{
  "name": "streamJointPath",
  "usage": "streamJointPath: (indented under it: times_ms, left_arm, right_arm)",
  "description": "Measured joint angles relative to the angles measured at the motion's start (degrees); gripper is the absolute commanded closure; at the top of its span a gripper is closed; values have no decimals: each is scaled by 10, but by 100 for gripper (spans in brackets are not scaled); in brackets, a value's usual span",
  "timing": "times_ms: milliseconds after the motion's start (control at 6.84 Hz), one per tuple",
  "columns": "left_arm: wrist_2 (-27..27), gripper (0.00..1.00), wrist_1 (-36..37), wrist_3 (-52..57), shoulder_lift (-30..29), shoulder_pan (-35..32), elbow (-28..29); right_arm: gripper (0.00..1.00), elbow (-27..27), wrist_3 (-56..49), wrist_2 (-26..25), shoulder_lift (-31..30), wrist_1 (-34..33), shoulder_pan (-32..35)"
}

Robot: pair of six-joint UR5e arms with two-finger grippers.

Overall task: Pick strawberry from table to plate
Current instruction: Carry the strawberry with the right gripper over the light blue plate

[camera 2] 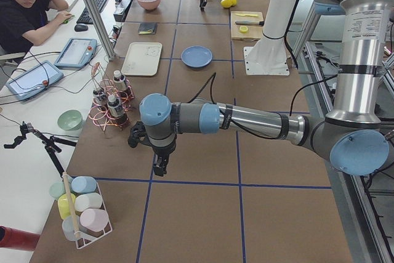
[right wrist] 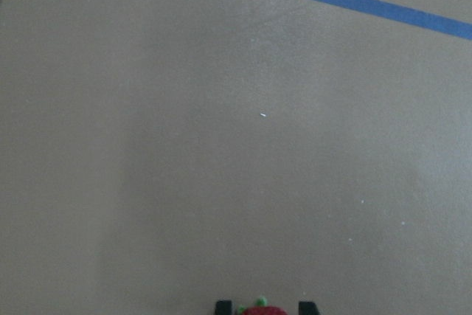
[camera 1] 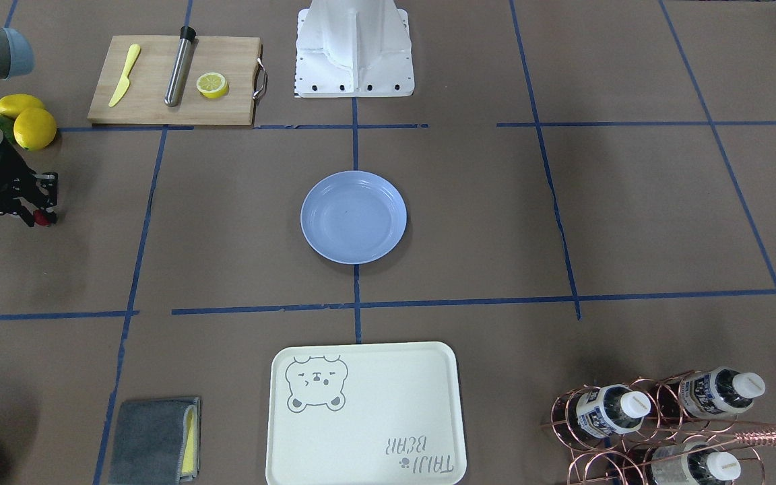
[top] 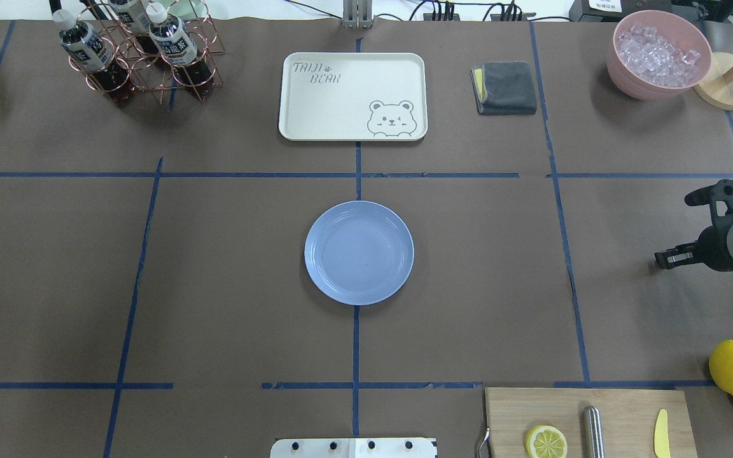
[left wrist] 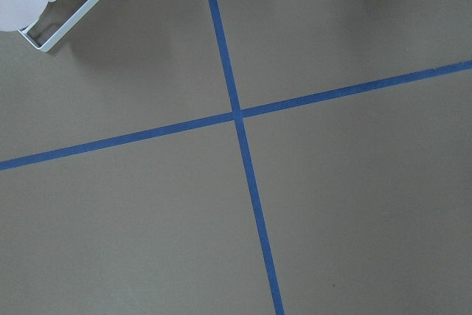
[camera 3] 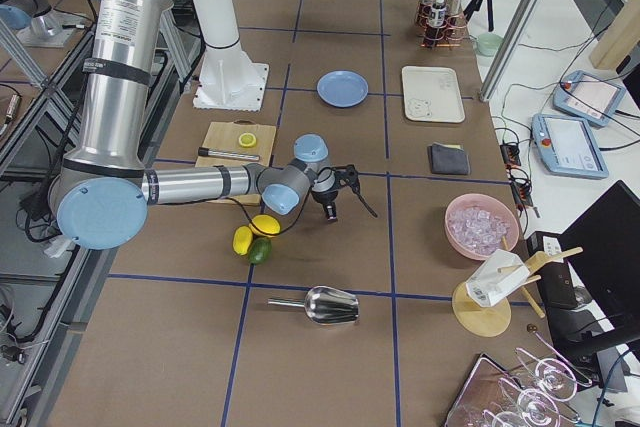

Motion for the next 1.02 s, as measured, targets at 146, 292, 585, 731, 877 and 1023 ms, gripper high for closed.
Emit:
streamJointPath:
  times_ms: [146,292,585,731,877,1023]
  left_arm:
    - [0,0,0,0,1,0,-1]
    - [0,0,0,0,1,0,-1]
    - [0,0,0,0,2,0,-2]
    - [0,0,0,0,2,0,-2]
    - [0,0,0,0,2,0,-2]
    - [1,0,0,-1,2,0,-2]
  right_arm:
    - [100,14,5,-2,25,-13,-8]
    - [100,30,22,-3,61,-44,-16]
    - [100,75,89,-8,166,-182,-46]
    - [100,86,123,-25,223,-250,-73]
    - [100,83,156,-55,291,-318,-111]
    - [100,64,193,-81,361,-374,-145]
